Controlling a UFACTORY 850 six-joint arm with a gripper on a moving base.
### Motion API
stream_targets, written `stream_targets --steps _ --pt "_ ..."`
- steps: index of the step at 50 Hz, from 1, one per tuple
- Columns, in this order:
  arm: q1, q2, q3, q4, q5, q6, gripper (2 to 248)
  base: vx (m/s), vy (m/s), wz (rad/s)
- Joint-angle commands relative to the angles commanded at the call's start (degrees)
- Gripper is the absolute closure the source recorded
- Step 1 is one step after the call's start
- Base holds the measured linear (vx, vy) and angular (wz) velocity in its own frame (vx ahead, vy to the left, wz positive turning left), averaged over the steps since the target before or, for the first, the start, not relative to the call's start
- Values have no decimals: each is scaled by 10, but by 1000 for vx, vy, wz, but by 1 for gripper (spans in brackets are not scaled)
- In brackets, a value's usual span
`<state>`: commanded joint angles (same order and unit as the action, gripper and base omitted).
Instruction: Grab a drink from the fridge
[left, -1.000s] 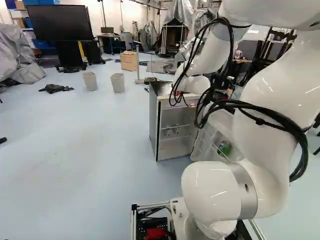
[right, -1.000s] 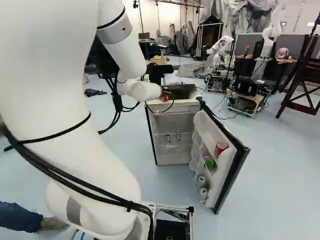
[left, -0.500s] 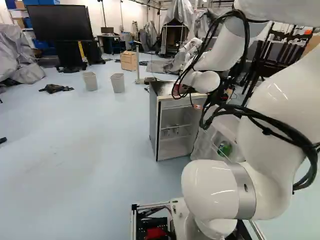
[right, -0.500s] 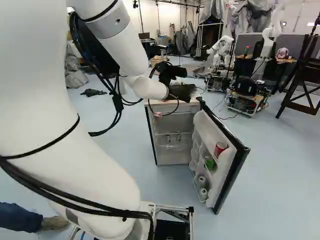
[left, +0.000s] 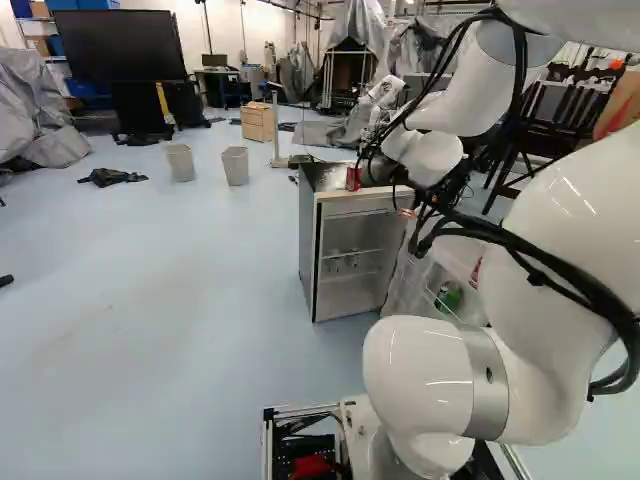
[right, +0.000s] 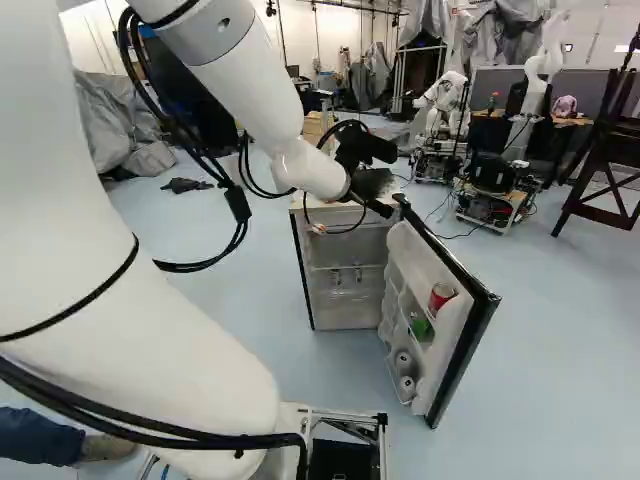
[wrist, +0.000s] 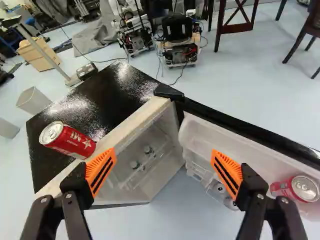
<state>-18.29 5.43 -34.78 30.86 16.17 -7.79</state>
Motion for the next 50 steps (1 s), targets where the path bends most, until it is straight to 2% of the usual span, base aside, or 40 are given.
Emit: stream_targets --steps 25,50 --pt "-53 27 -9 14 -24 0 3 0 0 0" --pt "-106 47 -25 30 -108 0 3 0 0 0"
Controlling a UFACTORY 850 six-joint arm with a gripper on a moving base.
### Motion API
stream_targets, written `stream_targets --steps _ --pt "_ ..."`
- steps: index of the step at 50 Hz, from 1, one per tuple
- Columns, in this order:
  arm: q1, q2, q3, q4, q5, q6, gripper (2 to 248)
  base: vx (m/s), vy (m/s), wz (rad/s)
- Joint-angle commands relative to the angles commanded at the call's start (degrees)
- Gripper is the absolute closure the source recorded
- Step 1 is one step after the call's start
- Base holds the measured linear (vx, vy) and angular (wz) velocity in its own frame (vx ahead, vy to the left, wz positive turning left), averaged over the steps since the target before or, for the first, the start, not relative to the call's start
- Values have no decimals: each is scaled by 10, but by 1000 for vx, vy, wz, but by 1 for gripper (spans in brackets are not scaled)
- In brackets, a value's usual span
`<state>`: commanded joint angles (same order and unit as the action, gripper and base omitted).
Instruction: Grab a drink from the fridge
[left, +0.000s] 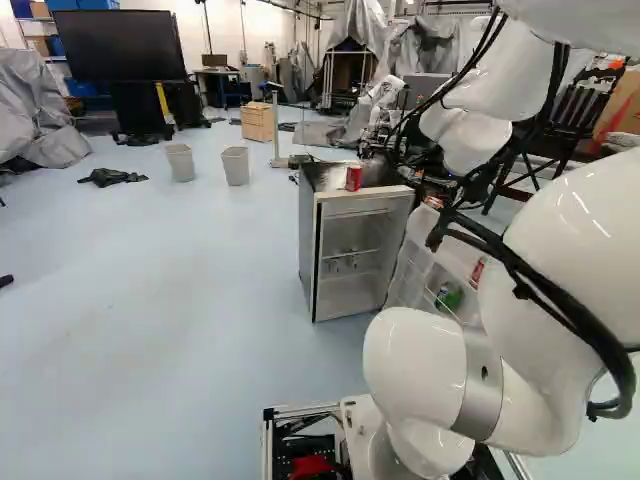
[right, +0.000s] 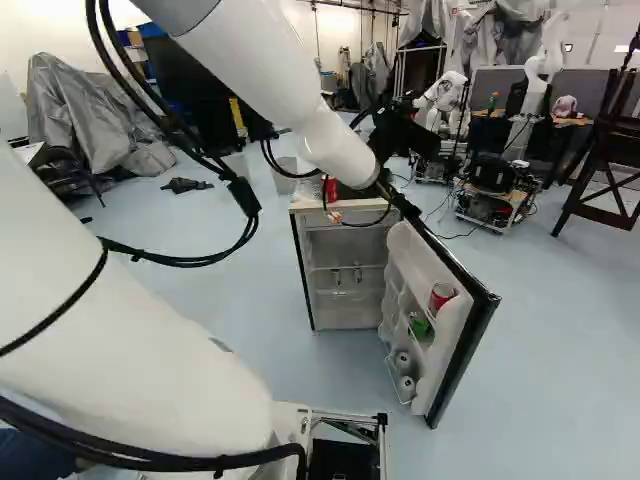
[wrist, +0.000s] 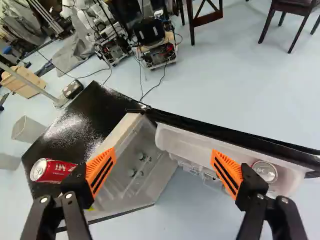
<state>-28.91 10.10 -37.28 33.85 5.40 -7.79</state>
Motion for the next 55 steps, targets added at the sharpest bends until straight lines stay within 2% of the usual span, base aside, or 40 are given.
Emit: stream_targets --steps 15,28,55 --pt "-33 12 -10 2 -59 0 3 0 0 0" --pt "-62 22 -19 2 -92 0 3 0 0 0" --pt "-121 31 -44 2 -108 0 3 0 0 0"
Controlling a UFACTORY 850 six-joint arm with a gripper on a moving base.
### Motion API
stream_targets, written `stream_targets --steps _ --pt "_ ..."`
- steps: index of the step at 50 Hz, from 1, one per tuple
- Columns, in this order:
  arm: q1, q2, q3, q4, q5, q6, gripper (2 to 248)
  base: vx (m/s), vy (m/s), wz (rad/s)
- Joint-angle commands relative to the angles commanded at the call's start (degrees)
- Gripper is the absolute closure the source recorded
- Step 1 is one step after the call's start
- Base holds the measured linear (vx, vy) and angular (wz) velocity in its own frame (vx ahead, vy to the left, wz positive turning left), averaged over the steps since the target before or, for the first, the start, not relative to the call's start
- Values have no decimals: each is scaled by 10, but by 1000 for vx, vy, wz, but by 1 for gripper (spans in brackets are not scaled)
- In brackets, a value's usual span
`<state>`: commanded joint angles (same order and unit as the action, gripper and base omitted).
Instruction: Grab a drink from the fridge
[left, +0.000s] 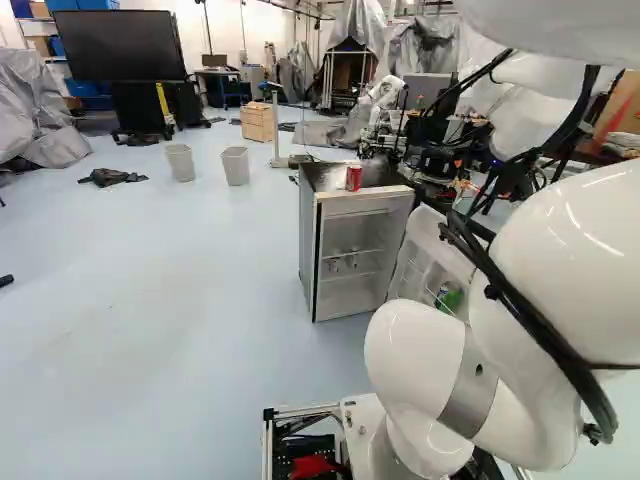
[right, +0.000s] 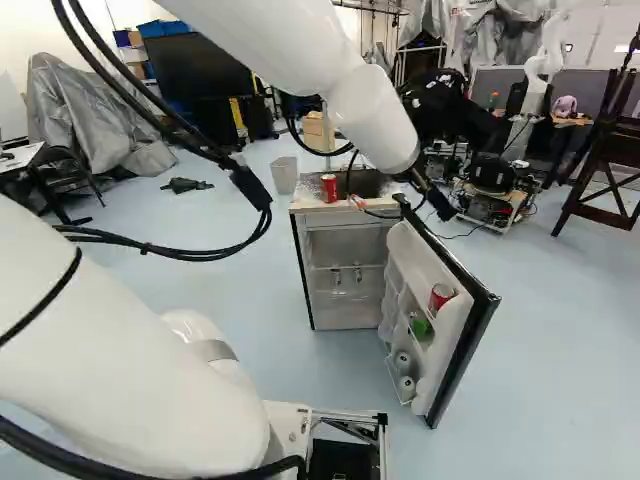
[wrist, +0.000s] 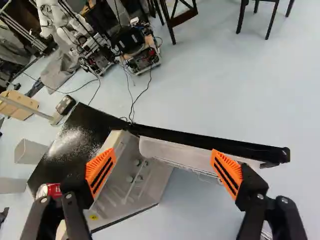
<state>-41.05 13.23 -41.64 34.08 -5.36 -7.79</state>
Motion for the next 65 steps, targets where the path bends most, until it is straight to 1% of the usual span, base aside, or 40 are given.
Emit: stream_targets --steps 10,34,49,65 --pt "-17 -25 -16 0 -5 0 3 0 0 0" --pt "-51 -110 -64 0 -6 0 3 0 0 0" --pt "-66 -169 -104 0 -6 0 3 0 0 0" --pt "-77 -237 -154 0 -6 0 3 0 0 0"
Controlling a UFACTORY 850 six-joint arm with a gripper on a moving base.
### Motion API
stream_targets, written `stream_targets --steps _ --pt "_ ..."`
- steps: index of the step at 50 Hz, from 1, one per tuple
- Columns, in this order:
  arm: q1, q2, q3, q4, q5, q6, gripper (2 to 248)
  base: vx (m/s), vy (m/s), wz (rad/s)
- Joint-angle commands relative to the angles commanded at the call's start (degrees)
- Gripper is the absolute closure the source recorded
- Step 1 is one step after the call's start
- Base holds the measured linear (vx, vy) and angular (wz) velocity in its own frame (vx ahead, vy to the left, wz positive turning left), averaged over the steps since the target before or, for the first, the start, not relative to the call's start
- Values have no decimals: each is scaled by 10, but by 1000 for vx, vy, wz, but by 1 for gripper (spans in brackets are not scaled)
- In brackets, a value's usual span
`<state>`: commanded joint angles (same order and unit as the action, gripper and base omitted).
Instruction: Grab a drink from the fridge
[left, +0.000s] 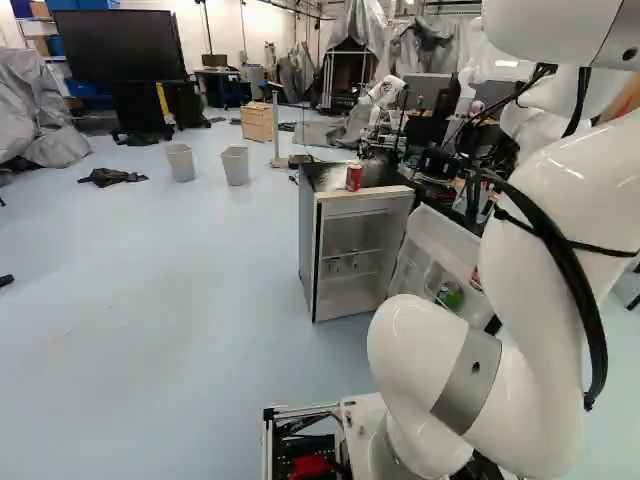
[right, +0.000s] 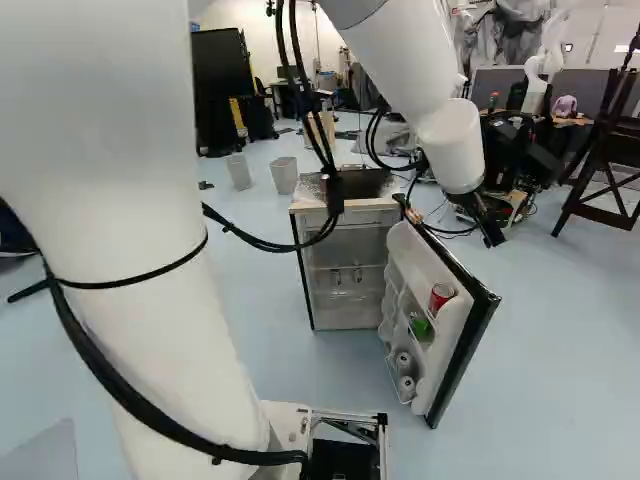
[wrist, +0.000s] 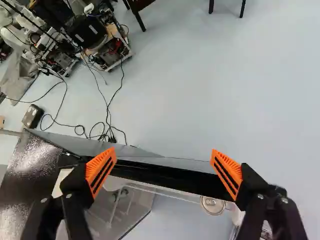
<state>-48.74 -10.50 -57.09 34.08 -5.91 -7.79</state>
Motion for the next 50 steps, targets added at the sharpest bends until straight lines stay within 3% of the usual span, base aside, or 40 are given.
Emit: stream_targets --steps 23,50 --pt "-8 -91 -73 0 -15 0 3 0 0 0" --pt "-10 -155 -111 0 -55 0 3 0 0 0"
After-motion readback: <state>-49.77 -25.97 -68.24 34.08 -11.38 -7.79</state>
